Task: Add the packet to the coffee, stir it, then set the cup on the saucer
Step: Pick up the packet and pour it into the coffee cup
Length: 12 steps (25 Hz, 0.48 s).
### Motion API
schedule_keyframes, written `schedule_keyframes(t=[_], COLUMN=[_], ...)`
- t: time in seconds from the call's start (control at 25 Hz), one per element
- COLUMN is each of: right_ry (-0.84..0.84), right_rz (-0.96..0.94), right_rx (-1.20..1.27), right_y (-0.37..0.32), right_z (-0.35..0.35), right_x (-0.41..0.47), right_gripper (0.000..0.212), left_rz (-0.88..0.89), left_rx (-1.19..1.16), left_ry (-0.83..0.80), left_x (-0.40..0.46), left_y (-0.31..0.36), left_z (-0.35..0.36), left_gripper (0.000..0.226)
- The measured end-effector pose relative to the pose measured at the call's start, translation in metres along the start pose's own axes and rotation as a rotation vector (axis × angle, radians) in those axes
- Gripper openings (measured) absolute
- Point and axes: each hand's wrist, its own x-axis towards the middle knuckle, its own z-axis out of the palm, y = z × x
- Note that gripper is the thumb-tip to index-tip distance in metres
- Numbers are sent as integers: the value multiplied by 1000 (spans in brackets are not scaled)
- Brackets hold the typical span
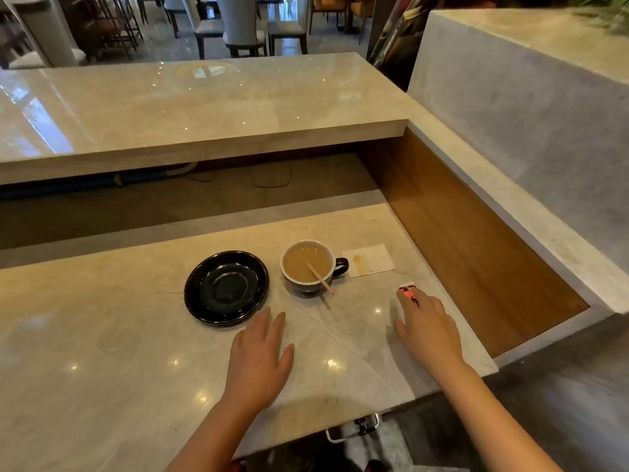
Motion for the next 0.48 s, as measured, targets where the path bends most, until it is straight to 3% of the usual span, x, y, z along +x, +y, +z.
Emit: schedule_keyframes(t=[0.16, 0.48], right_ry=[43, 103], right_rz=[39, 134], right_rx=[-6, 12], right_y=[11, 18], right_z=[12, 12], right_x=[11, 21], right_gripper=[44, 31], left_rz=[-14, -28], left_rx=[101, 104], left_ry=[-27, 10], left_x=[6, 8], left_y=[-4, -8], left_z=[16, 24], left_gripper=[69, 66])
